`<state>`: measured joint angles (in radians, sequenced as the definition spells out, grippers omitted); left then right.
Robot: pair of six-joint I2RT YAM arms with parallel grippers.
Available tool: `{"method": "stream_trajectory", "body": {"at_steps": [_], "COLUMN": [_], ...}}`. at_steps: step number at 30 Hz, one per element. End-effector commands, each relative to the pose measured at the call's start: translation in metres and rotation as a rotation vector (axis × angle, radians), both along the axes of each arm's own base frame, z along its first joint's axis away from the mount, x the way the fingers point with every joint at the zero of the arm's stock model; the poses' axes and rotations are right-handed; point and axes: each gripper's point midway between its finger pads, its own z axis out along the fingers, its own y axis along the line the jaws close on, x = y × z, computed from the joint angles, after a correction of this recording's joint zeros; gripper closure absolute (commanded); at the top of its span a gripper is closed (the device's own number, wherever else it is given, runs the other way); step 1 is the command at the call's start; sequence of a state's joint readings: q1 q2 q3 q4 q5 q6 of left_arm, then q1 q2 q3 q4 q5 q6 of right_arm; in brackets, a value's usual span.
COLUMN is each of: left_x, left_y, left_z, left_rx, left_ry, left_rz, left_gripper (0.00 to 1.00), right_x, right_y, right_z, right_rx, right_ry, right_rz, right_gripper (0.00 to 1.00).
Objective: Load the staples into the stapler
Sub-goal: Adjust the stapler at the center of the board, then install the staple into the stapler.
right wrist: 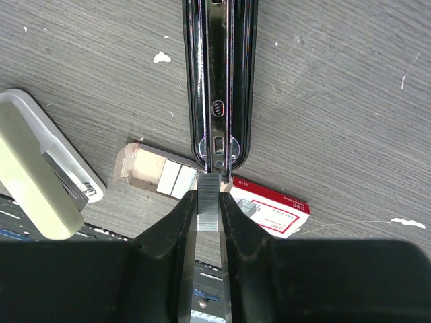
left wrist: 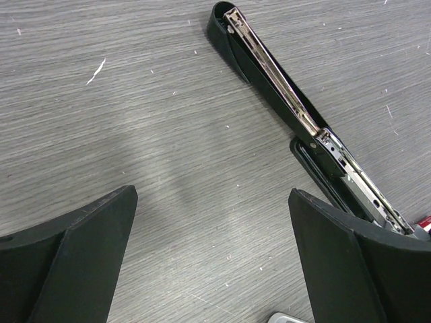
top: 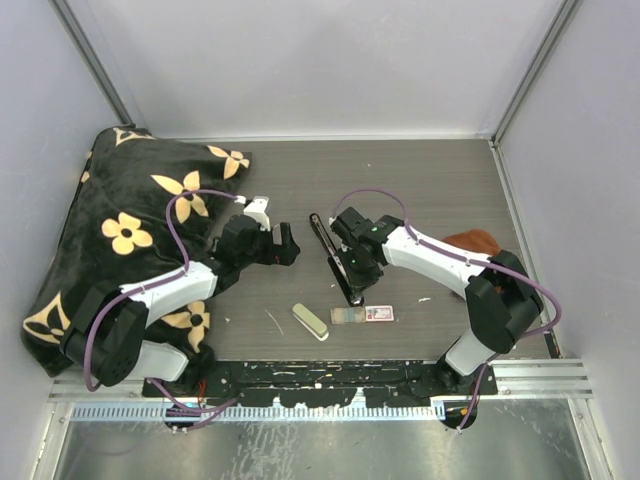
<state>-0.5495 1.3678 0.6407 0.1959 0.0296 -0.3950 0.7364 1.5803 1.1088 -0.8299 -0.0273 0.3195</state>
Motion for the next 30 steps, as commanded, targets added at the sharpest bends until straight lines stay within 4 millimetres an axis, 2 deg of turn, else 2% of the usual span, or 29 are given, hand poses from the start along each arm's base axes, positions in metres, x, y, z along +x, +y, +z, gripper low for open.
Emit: {"method": "stream_trajectory", "body": {"at_steps": [1, 14, 30], "left_x": [0.005, 0.004, 0.004], "left_y": [0.005, 0.006, 0.009], "left_z": [0.013, 0.017, 0.019], "left_rx": [0.007, 0.002, 0.006], "left_ry": [-0.056, -0.067, -0.078], "left_rz": [0.016, 0.020, 0.030], "left_gripper": [0.02, 0.02, 0.02], "right_x": [0.008, 0.008, 0.009], "right_y": [0.002, 0.002, 0.003], "right_z": [0.011, 0.002, 0.000], "right_rx": [-0.011, -0.040, -0.045], "right_ry": [-0.027, -0.009, -0.010], "right_rz": [0.000, -0.001, 0.001], "right_gripper": [0.79, 0.79, 0.79]}}
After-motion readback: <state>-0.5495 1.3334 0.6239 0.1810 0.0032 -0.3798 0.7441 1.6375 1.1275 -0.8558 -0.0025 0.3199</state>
